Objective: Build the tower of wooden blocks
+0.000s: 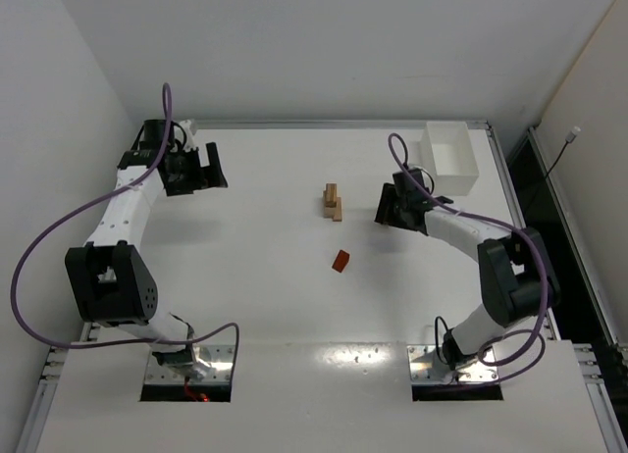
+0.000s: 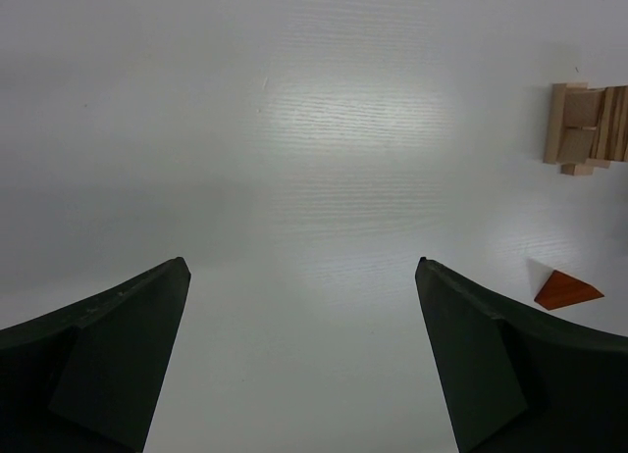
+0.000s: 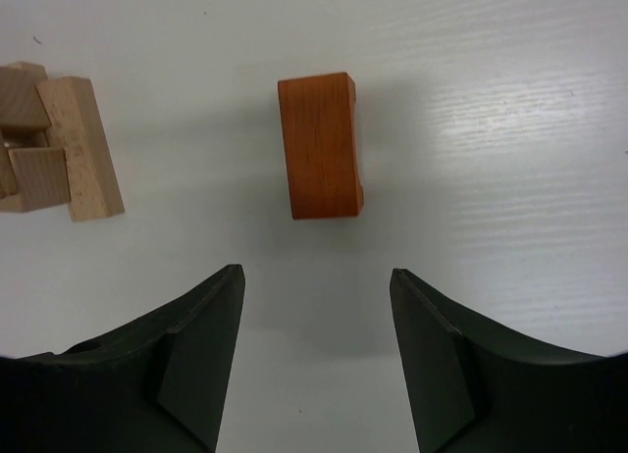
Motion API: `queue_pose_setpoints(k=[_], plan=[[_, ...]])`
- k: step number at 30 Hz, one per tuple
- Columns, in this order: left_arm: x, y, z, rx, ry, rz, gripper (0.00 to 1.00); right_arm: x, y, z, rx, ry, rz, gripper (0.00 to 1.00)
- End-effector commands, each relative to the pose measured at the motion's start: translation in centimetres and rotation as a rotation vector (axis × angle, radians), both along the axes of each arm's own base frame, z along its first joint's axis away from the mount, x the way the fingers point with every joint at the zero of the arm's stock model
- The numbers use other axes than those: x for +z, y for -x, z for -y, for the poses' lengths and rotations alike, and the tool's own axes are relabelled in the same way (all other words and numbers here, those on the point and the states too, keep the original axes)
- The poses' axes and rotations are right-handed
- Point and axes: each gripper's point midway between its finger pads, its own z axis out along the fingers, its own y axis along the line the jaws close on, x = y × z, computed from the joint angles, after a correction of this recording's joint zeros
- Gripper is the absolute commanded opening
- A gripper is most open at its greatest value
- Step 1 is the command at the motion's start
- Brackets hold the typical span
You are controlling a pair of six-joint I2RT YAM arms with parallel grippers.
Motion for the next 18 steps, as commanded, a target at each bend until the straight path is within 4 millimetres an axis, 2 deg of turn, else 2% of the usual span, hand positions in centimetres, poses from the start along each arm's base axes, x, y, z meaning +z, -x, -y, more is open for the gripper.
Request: queue_pose_setpoints(k=[1,9,17,18], plan=[[0.8,-0.3,0.0,0.007,-0.013,0.028,1.0,2.0,-3.7,-0.9,-0.008,-0.017,0.112,0.58],[0.8,-0.5,0.0,0.007,-0.013,0.028,1.0,1.2,-5.3,-1.1,0.006,0.011,0.113,0.58],[0.5,-0.8,-0.1,0.007,-0.013,0.019,1.0,-0.8,-5.4,-0.4,0.014,0.054,0.071,0.58],[0.5,-0.8,-0.1,0.007,-0.013,0.019,1.0,-0.4,-5.7,-0.5,0.014,0.051,0.079,0.58]])
